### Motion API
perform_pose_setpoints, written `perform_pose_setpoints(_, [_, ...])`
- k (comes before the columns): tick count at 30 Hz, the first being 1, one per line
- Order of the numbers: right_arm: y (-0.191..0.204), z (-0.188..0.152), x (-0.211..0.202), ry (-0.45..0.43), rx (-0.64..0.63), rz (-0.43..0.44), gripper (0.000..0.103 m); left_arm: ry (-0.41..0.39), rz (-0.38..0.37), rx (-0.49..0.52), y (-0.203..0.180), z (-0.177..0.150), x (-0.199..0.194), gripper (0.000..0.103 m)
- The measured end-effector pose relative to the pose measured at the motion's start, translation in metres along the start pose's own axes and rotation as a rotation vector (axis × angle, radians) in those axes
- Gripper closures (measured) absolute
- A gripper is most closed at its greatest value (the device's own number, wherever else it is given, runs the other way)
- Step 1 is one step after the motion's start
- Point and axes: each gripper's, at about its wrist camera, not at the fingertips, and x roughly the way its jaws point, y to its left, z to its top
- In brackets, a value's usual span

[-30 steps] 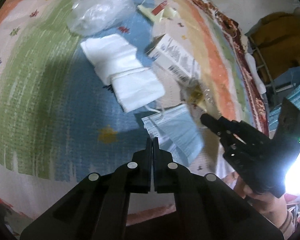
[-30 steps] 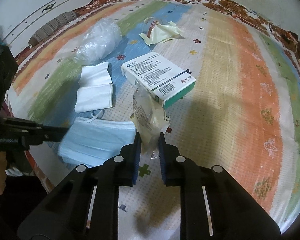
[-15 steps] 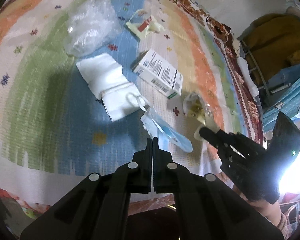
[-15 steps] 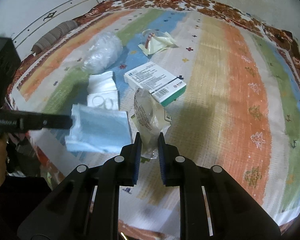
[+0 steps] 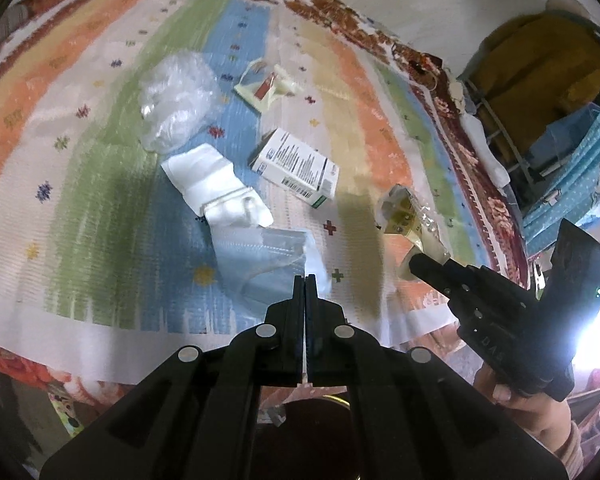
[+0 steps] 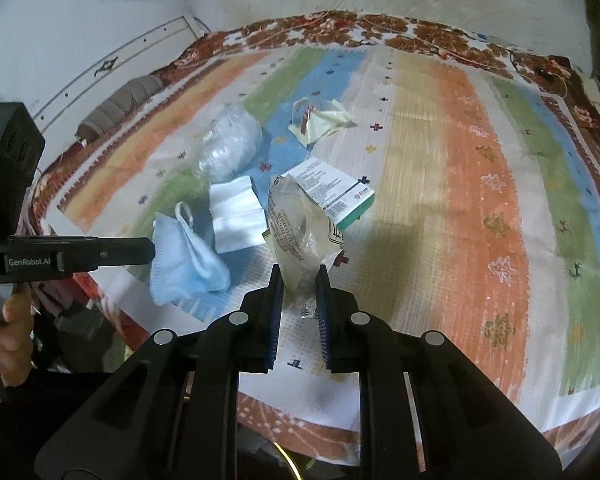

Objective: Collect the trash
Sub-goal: 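Lift the mask and wrapper with both grippers and carry them over the bin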

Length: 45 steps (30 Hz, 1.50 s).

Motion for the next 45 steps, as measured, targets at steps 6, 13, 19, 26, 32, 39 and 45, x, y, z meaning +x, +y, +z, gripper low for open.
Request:
perform_pose_setpoints(6, [0.005, -0.006, -0.022, -0.038, 0.015, 0.016, 0.088, -0.029, -0.027, 0.0, -0.006, -0.007, -0.02, 0.103])
perform_pose_setpoints(13, [0.016, -0.016, -0.047, -0.079, -0.008, -0.001, 0.088, -0.053, -0.036, 0.025, -0.016, -0.018, -0.036, 0.103])
perform_pose_setpoints(19, [0.02, -0.029, -0.058, -0.081, 0.015, 0.003, 0.088, -0.078, -0.069, 0.022, -0.019, -0.027, -0.053, 0.103])
perform_pose_setpoints(26, [0.032, -0.043, -0.067, -0.09, 0.036, 0.013, 0.088, -0.109, -0.112, 0.022, -0.023, -0.042, -0.072, 0.103])
perform_pose_setpoints(32, [0.046, -0.058, -0.079, -0.113, 0.028, 0.034, 0.088, -0.127, -0.137, 0.02, -0.025, -0.057, -0.083, 0.103])
perform_pose_setpoints(39, [0.054, -0.073, -0.093, -0.128, 0.035, 0.018, 0.088, -0.14, -0.155, 0.027, -0.026, -0.077, -0.092, 0.103])
perform_pose_setpoints(45, [0.056, -0.092, -0.099, -0.11, 0.059, 0.011, 0.088, -0.148, -0.153, 0.044, -0.031, -0.092, -0.097, 0.103])
